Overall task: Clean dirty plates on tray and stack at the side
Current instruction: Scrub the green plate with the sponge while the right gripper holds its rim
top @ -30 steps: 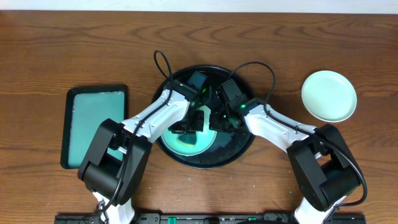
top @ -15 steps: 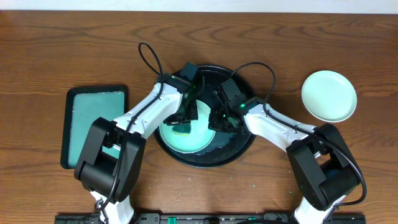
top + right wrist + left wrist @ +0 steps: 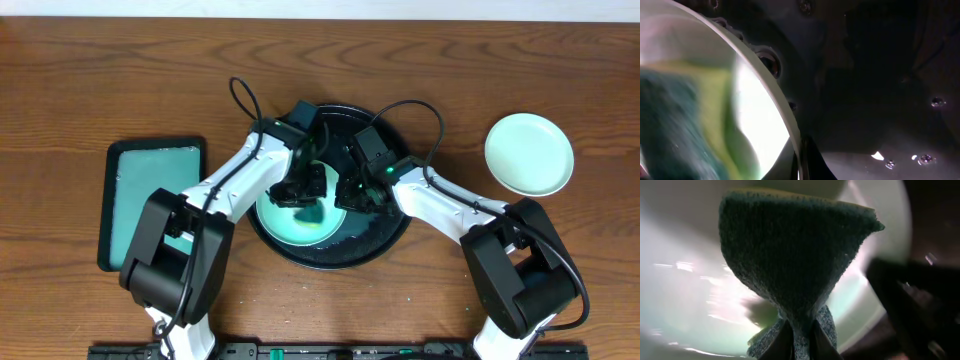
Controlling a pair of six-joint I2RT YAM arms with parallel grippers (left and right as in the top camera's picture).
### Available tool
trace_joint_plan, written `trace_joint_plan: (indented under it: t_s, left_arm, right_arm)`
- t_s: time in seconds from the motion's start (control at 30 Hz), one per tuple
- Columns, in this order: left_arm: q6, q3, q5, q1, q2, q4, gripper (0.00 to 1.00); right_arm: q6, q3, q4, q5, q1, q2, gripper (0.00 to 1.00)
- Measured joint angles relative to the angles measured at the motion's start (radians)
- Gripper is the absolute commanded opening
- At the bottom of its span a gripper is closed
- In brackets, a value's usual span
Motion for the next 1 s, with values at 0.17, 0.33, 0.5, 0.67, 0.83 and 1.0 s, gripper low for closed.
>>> trace_joint_plan:
  t_s: [0.17,0.33,0.5,0.67,0.83,1.0]
  left_arm:
    - [0.054,0.000,0.084,-0.033,0.000,-0.010,0.07]
    - [0.064,0.000,0.070,-0.023,0.000,-0.008,0.07]
    - [0.061,0.000,-0.023,0.043,0.000,-0.008,0.07]
    - [0.060,0.000,-0.084,0.143,0.000,-0.031,0.07]
    - [0.058,0.002,-0.109,0.198,0.000,-0.069,0.07]
    - [0.065,0.008,-0.095,0.174,0.000,-0.093,0.07]
  right_arm:
    - [0.000,0.000,-0.001,0.000,0.000,0.000,0.02]
    - [0.000,0.001,-0.002,0.000,0.000,0.000,0.01]
    - [0.000,0.001,-0.003,0.000,0.000,0.000,0.02]
    - [0.005,0.002,-0.003,0.000,0.000,0.000,0.02]
    - [0.011,0.005,-0.006,0.005,0.006,0.002,0.02]
    - [0.012,0.005,-0.006,0.006,0.006,0.002,0.02]
